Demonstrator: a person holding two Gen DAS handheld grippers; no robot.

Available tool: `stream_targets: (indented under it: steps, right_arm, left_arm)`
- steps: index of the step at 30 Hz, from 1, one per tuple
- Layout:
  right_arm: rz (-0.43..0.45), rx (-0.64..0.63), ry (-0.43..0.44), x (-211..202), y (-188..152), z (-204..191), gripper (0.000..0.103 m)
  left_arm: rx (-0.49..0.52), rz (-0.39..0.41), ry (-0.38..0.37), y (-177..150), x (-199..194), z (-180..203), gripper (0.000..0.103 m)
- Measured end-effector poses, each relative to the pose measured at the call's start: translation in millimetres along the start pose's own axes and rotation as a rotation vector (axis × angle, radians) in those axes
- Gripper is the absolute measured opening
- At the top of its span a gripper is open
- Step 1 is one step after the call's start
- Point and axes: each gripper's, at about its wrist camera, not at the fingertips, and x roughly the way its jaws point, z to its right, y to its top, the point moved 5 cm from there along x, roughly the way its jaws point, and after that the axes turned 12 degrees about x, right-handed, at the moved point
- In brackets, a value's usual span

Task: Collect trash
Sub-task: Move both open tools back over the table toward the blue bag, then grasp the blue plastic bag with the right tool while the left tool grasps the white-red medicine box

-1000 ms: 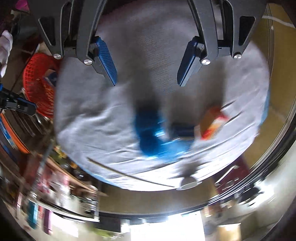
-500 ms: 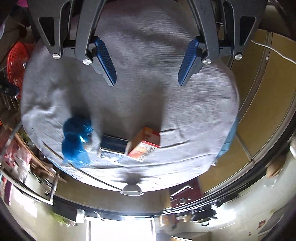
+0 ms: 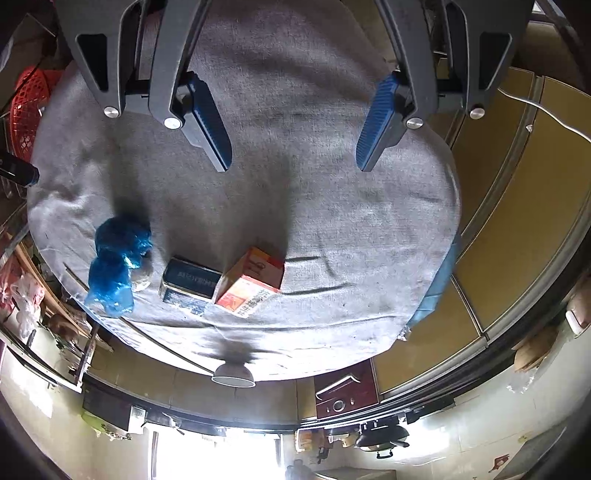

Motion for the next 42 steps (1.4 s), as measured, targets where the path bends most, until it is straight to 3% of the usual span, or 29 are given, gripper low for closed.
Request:
stream_targets:
  steps: [8,12,17,23,30,42]
  right_arm:
    - [0.025,-0.026,-0.028,27.1,32.3,-6.0,0.040]
    - [0.058,-0.019,-0.045,36.5,53.6,-4.2,0.059]
    - [0.081,-0.042,-0.071,49.9,76.2,-5.2,0.060]
    - [0.074,-0.052,-0.099,75.7,92.6,-4.2,0.060]
    - [0.047,-0.038,-0.097,107.0,100.7,0.9,0.060]
    - [0.020,0.046,-0.030,137.1,102.0,22.0,0.058]
  left_arm:
    - [0.003,0.001,0.021,19.4,11.3,-4.0,0.071]
    - [0.030,0.014,0.039,37.9,19.7,-3.0,0.072]
    - [0.059,0.020,0.046,62.7,39.3,-5.0,0.074]
    - [0.051,0.011,-0.025,94.5,70.4,-7.1,0.074]
    - [0.122,0.022,-0.129,118.2,98.7,11.3,0.074]
    - [0.140,-0.060,-0.196,120.4,148.0,21.0,0.074]
